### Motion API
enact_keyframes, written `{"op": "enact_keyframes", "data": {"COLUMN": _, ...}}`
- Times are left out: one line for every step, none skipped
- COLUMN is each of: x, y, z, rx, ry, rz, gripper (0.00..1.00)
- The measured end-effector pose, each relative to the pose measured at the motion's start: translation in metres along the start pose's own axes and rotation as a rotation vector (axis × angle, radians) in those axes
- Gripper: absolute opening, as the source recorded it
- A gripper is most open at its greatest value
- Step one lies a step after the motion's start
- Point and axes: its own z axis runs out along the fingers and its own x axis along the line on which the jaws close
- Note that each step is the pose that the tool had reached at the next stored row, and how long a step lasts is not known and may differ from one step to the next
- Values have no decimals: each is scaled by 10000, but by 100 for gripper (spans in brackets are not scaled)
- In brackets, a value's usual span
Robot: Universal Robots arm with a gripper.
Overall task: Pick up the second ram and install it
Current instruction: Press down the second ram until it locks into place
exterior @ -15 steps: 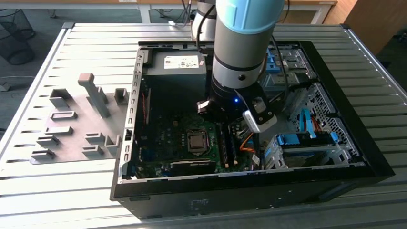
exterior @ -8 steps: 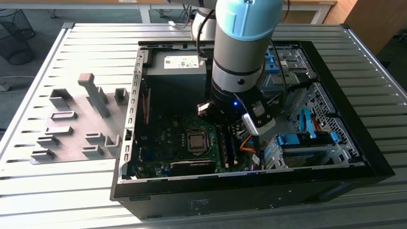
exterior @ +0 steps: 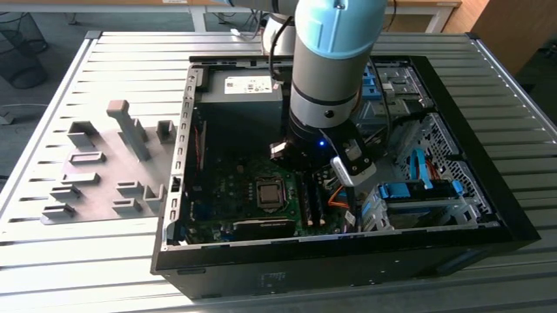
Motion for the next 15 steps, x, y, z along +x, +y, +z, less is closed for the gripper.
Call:
{"op": "enact_keyframes", "data": {"x": -1, "y": 2, "z": -11, "rx": -5, "ry": -2, "rz": 0, "gripper": 11}}
{"op": "enact_keyframes", "data": {"x": -3, "y": 7, "z": -33, "rx": -34, "ry": -12, "rz": 1, "gripper": 11}}
{"op": "enact_keyframes", "data": {"x": -3, "y": 8, "z": -73, "rx": -34, "ry": -10, "rz": 1, "gripper": 11}}
{"op": "enact_keyframes", "data": {"x": -4, "y": 8, "z": -128, "rx": -19, "ry": -5, "rz": 1, "gripper": 11}}
{"op": "enact_keyframes", "data": {"x": -4, "y": 10, "z": -176, "rx": -10, "ry": -2, "rz": 1, "gripper": 11}}
{"op": "enact_keyframes", "data": {"x": -5, "y": 11, "z": -215, "rx": -14, "ry": -4, "rz": 1, "gripper": 11}}
{"op": "enact_keyframes", "data": {"x": -6, "y": 12, "z": -250, "rx": -12, "ry": -3, "rz": 1, "gripper": 11}}
{"op": "enact_keyframes", "data": {"x": -6, "y": 14, "z": -273, "rx": -10, "ry": -3, "rz": 1, "gripper": 11}}
{"op": "enact_keyframes", "data": {"x": -6, "y": 14, "z": -278, "rx": -11, "ry": -3, "rz": 1, "gripper": 11}}
{"op": "enact_keyframes", "data": {"x": -7, "y": 14, "z": -278, "rx": -13, "ry": -4, "rz": 0, "gripper": 11}}
{"op": "enact_keyframes", "data": {"x": -7, "y": 14, "z": -278, "rx": -15, "ry": -4, "rz": 1, "gripper": 11}}
{"op": "enact_keyframes", "data": {"x": -7, "y": 14, "z": -287, "rx": -11, "ry": -3, "rz": 1, "gripper": 11}}
{"op": "enact_keyframes", "data": {"x": -7, "y": 14, "z": -294, "rx": -11, "ry": -3, "rz": 1, "gripper": 11}}
{"op": "enact_keyframes", "data": {"x": -7, "y": 14, "z": -295, "rx": -11, "ry": -3, "rz": 0, "gripper": 11}}
{"op": "enact_keyframes", "data": {"x": -7, "y": 15, "z": -297, "rx": -11, "ry": -2, "rz": 1, "gripper": 11}}
